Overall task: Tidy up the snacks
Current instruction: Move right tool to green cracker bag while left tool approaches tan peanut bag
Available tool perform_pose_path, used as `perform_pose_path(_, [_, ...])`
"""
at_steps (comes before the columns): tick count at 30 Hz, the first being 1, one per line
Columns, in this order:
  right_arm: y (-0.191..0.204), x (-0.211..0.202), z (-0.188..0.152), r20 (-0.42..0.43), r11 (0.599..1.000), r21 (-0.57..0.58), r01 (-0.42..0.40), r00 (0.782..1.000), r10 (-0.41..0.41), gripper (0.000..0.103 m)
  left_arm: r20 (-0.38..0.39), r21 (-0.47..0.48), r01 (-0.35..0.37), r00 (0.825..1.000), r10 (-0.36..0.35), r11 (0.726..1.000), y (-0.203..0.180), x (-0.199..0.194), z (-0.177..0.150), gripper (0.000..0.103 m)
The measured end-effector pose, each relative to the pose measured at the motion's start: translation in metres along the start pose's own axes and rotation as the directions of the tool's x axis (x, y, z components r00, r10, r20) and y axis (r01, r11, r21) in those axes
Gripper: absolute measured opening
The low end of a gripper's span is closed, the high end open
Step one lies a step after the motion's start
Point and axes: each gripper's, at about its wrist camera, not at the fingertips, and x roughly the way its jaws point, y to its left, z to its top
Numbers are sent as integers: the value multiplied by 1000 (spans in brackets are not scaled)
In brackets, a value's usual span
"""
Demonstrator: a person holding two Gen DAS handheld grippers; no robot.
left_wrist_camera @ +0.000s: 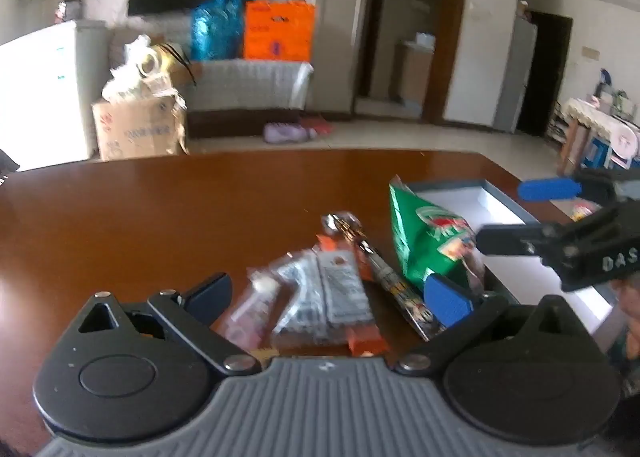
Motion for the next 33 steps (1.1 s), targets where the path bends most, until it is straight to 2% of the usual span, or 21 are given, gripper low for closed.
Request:
perform_pose_path(6, [2,-4,2,0,1000,-12,5,1000,-5,101,-28,76,31,999,-29,997,-11,-3,-9,103])
perform_pose_path(7, [2,-5,3,-1,1000,-12,6,1000,-6,101,-37,82,33,999,-30,996,-11,-2,-11,103])
perform_pose_path(8, [0,10,-1,-2,1000,-8,5,1000,-5,101,-46,86,36,998,-32,996,-12,0,-12,103])
perform_pose_path(20, [-8,11,-1,2,1000,15,21,1000,-21,101,-73,158,75,995,-65,984,-23,4,-19,103])
perform_pose_path(27, [-10,13,-3,-13,999,0,40,999,-40,101,-106,146,27,994,-12,989,-26,11,-29,103])
perform_pose_path(33, [-12,13,-4,-13,999,2,43,999,-43,101,-157,97,71,986,-55,993,-33,24,-42,98])
